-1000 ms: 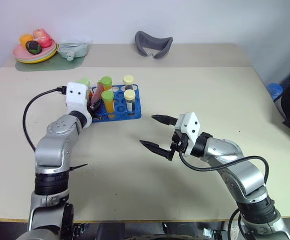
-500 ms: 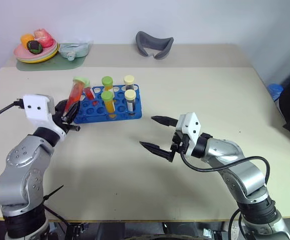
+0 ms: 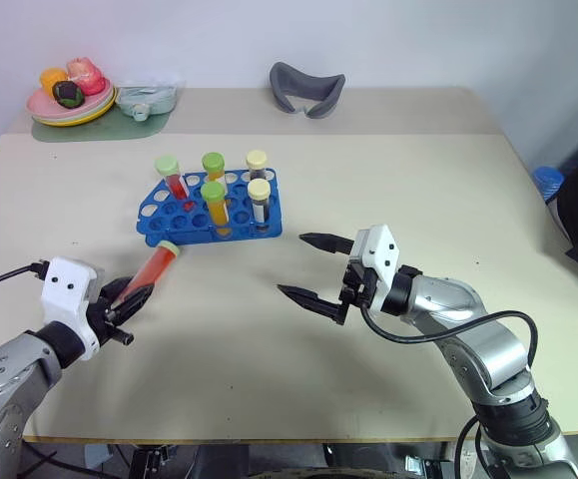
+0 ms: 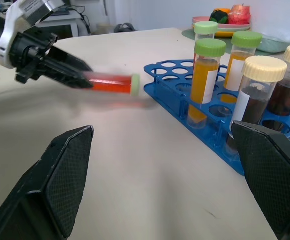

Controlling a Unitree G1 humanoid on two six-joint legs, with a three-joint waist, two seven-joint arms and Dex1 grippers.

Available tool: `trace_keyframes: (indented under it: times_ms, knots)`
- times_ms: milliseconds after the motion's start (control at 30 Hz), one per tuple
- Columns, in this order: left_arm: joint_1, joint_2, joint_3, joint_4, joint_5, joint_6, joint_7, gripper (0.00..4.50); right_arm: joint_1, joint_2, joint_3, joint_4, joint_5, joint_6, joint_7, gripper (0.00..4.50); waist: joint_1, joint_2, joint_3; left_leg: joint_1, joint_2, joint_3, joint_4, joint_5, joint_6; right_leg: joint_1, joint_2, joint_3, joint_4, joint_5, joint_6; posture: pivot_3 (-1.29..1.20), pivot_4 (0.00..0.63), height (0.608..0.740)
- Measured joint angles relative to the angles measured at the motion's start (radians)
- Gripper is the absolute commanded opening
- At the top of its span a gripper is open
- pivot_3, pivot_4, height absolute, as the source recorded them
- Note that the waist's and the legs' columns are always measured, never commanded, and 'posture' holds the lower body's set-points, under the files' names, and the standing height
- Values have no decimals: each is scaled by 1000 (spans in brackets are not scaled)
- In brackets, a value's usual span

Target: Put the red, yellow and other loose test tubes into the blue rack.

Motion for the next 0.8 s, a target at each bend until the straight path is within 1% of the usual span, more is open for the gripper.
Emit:
trace_keyframes:
  times_ms: [167, 200, 233, 367, 400, 467, 567, 700, 800]
  knots:
    - [18, 37, -22, 54, 63, -39, -8, 1340, 0, 1, 0, 0, 0, 0, 1, 4500, -1, 0, 0, 0, 0, 0, 0, 0, 0, 0, 0, 0, 0, 0, 0, 0, 150, 740]
    - [17, 40, -29, 64, 69, -39, -9, 2109, 0, 1, 0, 0, 0, 0, 0, 4500, -1, 0, 0, 0, 0, 0, 0, 0, 0, 0, 0, 0, 0, 0, 0, 0, 150, 740]
    - [15, 41, -36, 70, 73, -39, -10, 2415, 0, 2, 0, 0, 0, 0, 0, 4500, 0, 0, 0, 0, 0, 0, 0, 0, 0, 0, 0, 0, -1, 0, 0, 0, 150, 740]
    - [12, 79, -67, 88, 100, -37, -22, 4384, 0, 2, 0, 0, 0, 0, -8, 4500, -1, 0, 0, 0, 0, 0, 0, 0, 0, 0, 0, 0, 0, 0, 0, 0, 150, 740]
    - [12, 105, -75, 98, 111, -35, -24, 4451, 0, 2, 0, 0, 0, 0, -9, 4500, -1, 0, 0, 0, 0, 0, 0, 0, 0, 0, 0, 0, 0, 0, 0, 0, 150, 740]
    - [0, 161, -88, 118, 134, -7, -25, 4451, 0, 1, 0, 0, 0, 0, -10, 4500, -1, 0, 0, 0, 0, 0, 0, 0, 0, 0, 0, 0, 0, 0, 0, 0, 150, 740]
    - [-54, 204, -102, 140, 133, 59, -28, 4451, 1, -1, 0, -1, -1, 0, -9, 4500, 0, 0, 0, 0, 0, 0, 0, 0, 0, 0, 0, 0, 0, 0, 0, 0, 150, 740]
    - [-226, 281, -144, 148, 86, 247, -33, 4451, -1, -42, -1, -9, 10, 16, 28, 4500, 1, 0, 1, 0, 0, 0, 0, 0, 0, 0, 0, 0, -1, 0, 0, 0, 150, 740]
    - [-386, 329, -222, 151, 51, 410, -31, 4451, -3, -92, -2, -16, 33, 33, 73, 4500, 0, 0, 1, 0, 0, 0, -1, 0, 0, 0, 0, 0, -1, 0, 0, 0, 150, 740]
